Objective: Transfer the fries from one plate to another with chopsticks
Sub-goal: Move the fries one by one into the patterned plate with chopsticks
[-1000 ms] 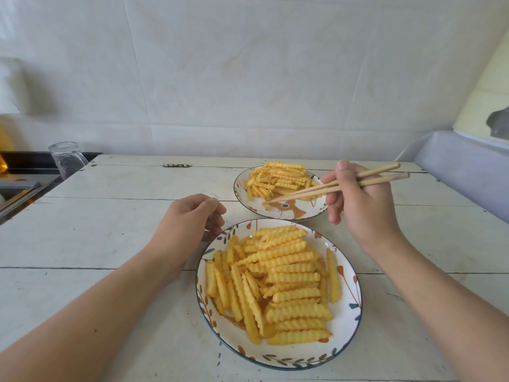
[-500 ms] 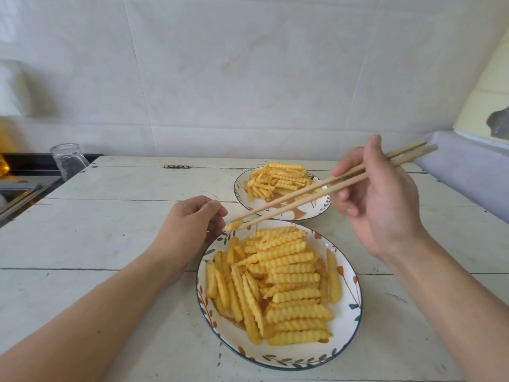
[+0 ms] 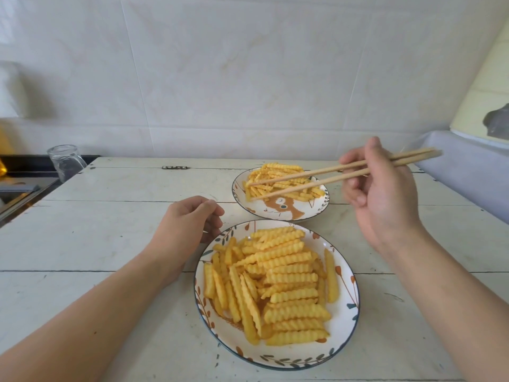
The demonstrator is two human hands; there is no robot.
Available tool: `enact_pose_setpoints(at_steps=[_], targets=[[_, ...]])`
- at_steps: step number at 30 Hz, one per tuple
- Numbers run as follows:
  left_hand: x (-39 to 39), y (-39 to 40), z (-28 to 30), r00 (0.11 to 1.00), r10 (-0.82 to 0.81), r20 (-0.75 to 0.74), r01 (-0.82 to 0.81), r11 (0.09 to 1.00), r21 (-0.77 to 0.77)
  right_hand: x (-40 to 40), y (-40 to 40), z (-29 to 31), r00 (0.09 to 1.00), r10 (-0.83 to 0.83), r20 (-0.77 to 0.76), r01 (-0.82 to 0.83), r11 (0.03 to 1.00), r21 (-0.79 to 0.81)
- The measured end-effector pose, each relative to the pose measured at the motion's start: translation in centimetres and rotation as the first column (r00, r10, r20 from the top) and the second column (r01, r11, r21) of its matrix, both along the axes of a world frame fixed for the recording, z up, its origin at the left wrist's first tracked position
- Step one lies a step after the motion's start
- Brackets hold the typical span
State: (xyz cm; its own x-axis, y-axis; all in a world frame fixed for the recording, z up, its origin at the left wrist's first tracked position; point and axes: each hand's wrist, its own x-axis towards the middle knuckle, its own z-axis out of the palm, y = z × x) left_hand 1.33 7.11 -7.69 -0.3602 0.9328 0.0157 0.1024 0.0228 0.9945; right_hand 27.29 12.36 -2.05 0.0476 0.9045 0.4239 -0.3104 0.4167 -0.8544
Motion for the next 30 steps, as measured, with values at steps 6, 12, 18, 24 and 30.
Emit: enact_pose_setpoints(at_steps=[6,12,18,24,30], targets=[[0.0,0.0,0.0,1.000,-0.002,0.001,0.002,1.000,0.005,0.8,1.8,-2.7,0.924,-0.245,0.295,0.230,0.970,0.083],[0.0,0.1,0.0,1.000,-0.005,0.002,0.005,1.000,0.006,-1.5,1.8,-3.8,0.867,-0.217,0.448,0.132,0.968,0.213],[-0.1,0.1,-0.1,1.000,-0.003,0.000,0.003,1.000,0.004,-1.9,1.3,-3.5,0.900,-0.246,0.361,0.168,0.958,0.233],[0.2,0.1,-0.1,0.999,0.002,-0.044,-0.002,1.000,0.002,-2.7,1.5,-3.9,0.909,-0.117,0.400,0.040,0.980,0.196],[0.3,0.1,-0.1,0.997,0.005,-0.080,-0.004,1.000,0.005,-2.7,1.6,-3.7,0.898,-0.120,0.424,0.062,0.987,0.148]])
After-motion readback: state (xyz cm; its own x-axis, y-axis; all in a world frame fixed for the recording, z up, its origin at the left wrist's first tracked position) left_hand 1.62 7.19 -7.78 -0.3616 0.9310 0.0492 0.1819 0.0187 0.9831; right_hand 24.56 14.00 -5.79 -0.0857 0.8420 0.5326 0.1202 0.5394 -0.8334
